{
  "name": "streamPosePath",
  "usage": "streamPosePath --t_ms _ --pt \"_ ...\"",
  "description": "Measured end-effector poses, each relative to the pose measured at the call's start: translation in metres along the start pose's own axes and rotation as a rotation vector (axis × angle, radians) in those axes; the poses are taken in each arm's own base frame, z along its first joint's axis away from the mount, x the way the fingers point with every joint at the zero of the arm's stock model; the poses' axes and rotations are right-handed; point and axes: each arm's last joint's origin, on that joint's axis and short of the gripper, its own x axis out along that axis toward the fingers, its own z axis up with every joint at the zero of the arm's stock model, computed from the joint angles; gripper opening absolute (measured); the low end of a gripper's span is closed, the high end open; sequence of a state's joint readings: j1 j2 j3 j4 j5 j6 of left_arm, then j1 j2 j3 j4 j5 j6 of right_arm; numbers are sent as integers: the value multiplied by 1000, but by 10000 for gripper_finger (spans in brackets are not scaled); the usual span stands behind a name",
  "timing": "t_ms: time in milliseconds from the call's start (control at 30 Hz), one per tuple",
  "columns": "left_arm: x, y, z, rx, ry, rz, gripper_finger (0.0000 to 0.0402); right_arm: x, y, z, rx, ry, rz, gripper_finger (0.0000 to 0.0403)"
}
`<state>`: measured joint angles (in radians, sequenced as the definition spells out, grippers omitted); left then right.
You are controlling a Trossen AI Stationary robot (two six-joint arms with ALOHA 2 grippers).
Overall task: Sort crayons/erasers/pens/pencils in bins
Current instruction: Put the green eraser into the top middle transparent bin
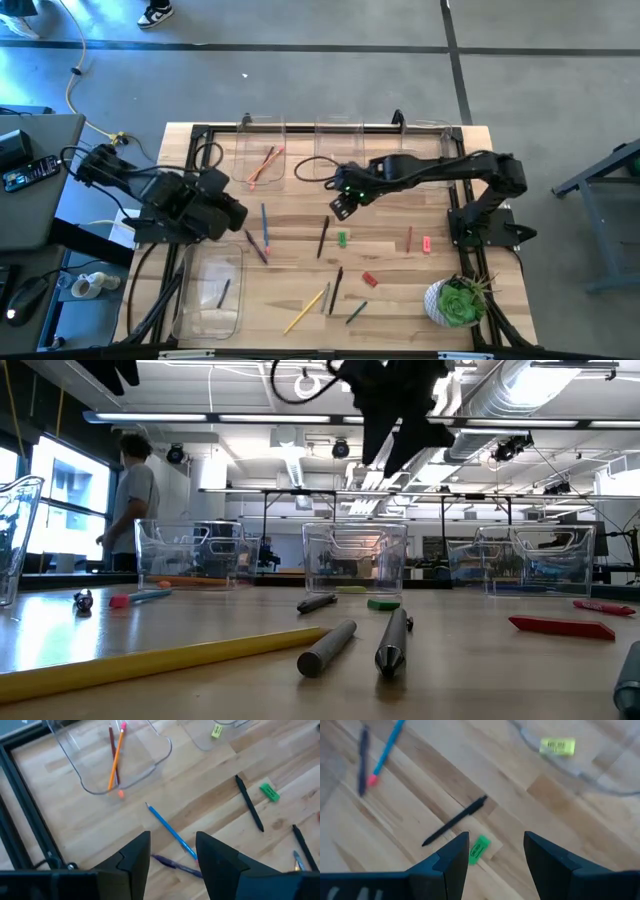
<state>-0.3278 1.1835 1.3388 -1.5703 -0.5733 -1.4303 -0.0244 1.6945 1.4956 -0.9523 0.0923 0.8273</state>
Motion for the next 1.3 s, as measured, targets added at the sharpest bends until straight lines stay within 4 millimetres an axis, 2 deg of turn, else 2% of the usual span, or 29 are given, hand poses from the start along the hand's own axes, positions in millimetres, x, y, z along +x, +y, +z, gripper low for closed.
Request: streamPosePath --t_ms 233,433,667,933,1300 --pt "0 13 13 45 -21 12 143 38 11 -9 79 98 -47 181" --pt "1 26 25 60 -42 36 143 63 18 -18 147 142 -94 181" --pt "3 34 32 121 -45 64 143 84 26 -31 225 176 -141 181" --pt "7 39 40 191 -41 100 143 99 36 -41 314 181 -148 181" --pt "11 43 47 260 -38 128 143 134 43 -56 382 193 -192 181"
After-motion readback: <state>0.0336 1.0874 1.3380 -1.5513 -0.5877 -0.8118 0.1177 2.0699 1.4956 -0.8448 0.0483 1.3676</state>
